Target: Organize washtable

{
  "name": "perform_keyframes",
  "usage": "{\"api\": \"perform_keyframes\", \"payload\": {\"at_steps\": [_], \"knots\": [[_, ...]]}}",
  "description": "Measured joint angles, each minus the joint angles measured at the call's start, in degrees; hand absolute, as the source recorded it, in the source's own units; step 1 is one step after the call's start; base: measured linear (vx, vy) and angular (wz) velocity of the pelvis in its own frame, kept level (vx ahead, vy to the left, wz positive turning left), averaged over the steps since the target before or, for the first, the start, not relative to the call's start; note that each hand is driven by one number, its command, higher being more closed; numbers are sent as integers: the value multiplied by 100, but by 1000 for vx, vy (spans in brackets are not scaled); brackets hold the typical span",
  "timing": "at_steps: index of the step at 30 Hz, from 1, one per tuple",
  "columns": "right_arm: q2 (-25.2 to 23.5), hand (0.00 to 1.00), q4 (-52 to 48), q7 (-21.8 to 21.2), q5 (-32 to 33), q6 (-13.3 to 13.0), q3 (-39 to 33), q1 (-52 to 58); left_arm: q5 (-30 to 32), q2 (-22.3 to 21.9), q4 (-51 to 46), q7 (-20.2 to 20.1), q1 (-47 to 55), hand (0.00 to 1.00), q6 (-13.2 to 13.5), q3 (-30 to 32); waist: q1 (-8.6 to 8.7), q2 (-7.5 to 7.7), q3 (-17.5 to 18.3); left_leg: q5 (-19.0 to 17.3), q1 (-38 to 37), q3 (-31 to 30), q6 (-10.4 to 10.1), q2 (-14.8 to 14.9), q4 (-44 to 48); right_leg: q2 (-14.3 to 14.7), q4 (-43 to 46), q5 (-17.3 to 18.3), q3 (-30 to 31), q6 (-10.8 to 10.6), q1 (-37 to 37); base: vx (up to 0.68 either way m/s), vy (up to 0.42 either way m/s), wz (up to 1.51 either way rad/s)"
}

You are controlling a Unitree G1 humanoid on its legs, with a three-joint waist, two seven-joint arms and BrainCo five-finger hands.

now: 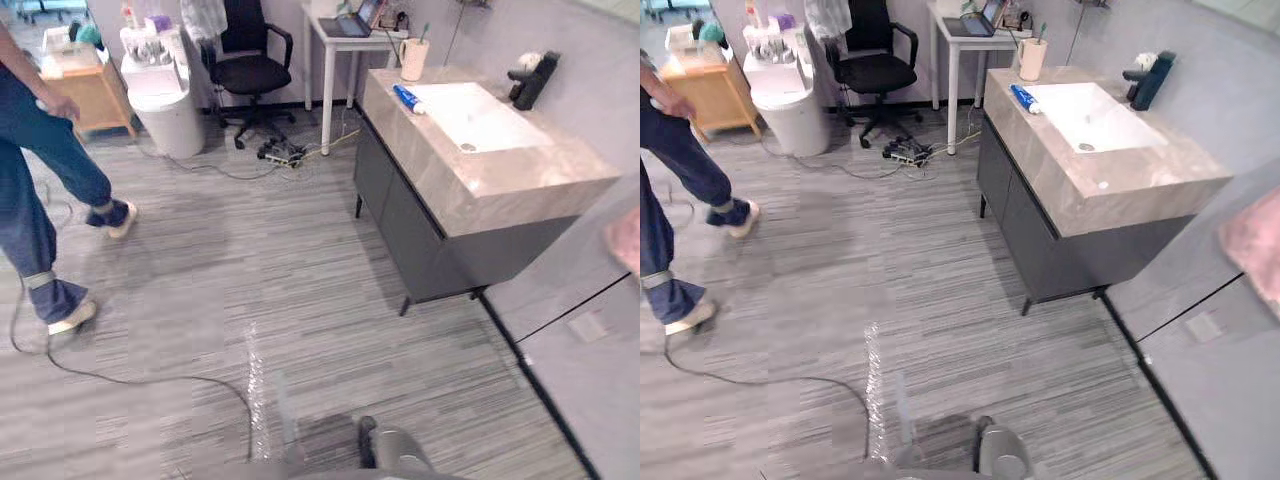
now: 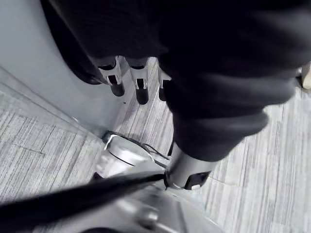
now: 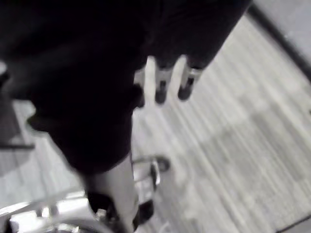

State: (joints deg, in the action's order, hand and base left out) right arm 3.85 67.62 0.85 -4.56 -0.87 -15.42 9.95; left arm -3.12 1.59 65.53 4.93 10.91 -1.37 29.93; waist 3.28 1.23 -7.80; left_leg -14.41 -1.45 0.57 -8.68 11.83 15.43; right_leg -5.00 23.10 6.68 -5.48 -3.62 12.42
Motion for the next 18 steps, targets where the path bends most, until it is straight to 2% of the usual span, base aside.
{"api": "perform_keyframes", "payload": {"at_steps": [1,2,3,4,5,6,7,8,10,11,12,13,14,15,16,17,18], "knots": [[-26,0,50,7,-3,23,82,46,54,3,0,-31,-13,0,3,-2,51,98,257,93,-267,-30,-19,-69,-546,-60,-274,21,-89,55,-20,296,-79,31],[-21,0,74,5,-11,14,81,84,69,12,-24,-69,-84,0,4,5,67,21,280,-135,-108,-81,20,-55,-323,-74,-381,-11,-203,119,-55,287,-95,46],[198,0,53,-6,-8,-2,27,74,170,-141,-52,-124,-220,0,-1,14,46,-343,245,-794,625,-382,152,210,875,123,-424,-68,-450,225,-58,157,35,28],[472,0,34,-10,-2,13,-412,-9,167,-430,-16,-129,-302,0,-9,223,15,-942,202,-933,1218,-773,133,492,1918,459,-238,84,-683,259,-61,145,86,16],[508,0,62,4,13,23,-679,-42,159,-516,8,-136,-296,0,-17,271,-6,-1061,198,-860,1325,-762,-14,538,2152,543,-20,223,-706,168,-60,167,123,38],[347,0,90,36,71,16,-901,-77,171,-407,19,-169,-227,0,-55,158,58,-975,329,-859,1110,-559,81,442,1741,464,241,471,-511,102,-61,216,-24,69],[217,0,232,15,84,14,-965,-44,174,-207,-17,-231,-191,0,-45,3,65,-517,451,-582,799,-332,392,254,1406,384,87,557,-113,291,-157,224,-67,86],[183,0,290,15,90,12,-1024,-67,177,-158,-27,-244,-230,0,-62,-85,64,-559,433,-479,831,-266,507,238,1534,385,7,558,-119,292,-286,185,-71,59],[325,0,470,34,41,18,-1422,-202,169,-190,-18,-215,-448,0,-105,-359,-48,-778,279,-487,1093,-192,589,311,2219,391,-85,590,-242,198,-570,153,47,41],[260,0,528,47,39,16,-1501,-233,166,-147,-27,-211,-502,0,-116,-441,-61,-741,215,-333,1167,-3,695,303,2486,374,-166,531,-255,198,-718,147,63,53],[193,0,583,127,35,17,-1791,-234,160,-46,-32,-209,-535,0,-125,-568,-97,-538,96,173,1230,283,756,264,2941,176,-470,441,-253,162,-1137,85,61,34],[128,0,625,148,35,23,-1866,-235,157,1,-36,-209,-525,0,-122,-573,-119,-426,65,263,1207,396,763,242,3053,53,-605,419,-220,146,-1355,140,90,21],[93,0,627,148,-3,24,-2003,-206,149,29,-29,-199,-450,0,-121,-636,-81,-362,72,98,961,651,684,208,2779,-56,-850,389,-151,133,-1707,149,164,-6],[91,0,618,143,-21,17,-2075,-192,145,54,-30,-146,-413,0,-116,-791,-55,-406,46,-31,783,761,571,177,2205,-103,-952,405,-54,102,-1953,148,182,-13],[87,0,613,145,-28,16,-2083,-195,144,71,-29,-132,-401,0,-112,-803,-37,-421,45,-47,728,741,542,139,1849,-125,-958,423,2,70,-2016,85,260,-45],[103,0,553,148,-59,25,-2055,-195,82,63,-28,-128,-319,0,-90,-848,14,-432,45,152,640,602,337,49,1173,-136,-922,530,385,-101,-2035,71,313,-84],[109,0,512,137,-67,33,-1985,-179,21,53,-23,-137,-210,0,-82,-847,7,-405,59,88,415,722,308,-87,1033,-164,-954,612,840,-176,-2041,83,282,-115]]}}
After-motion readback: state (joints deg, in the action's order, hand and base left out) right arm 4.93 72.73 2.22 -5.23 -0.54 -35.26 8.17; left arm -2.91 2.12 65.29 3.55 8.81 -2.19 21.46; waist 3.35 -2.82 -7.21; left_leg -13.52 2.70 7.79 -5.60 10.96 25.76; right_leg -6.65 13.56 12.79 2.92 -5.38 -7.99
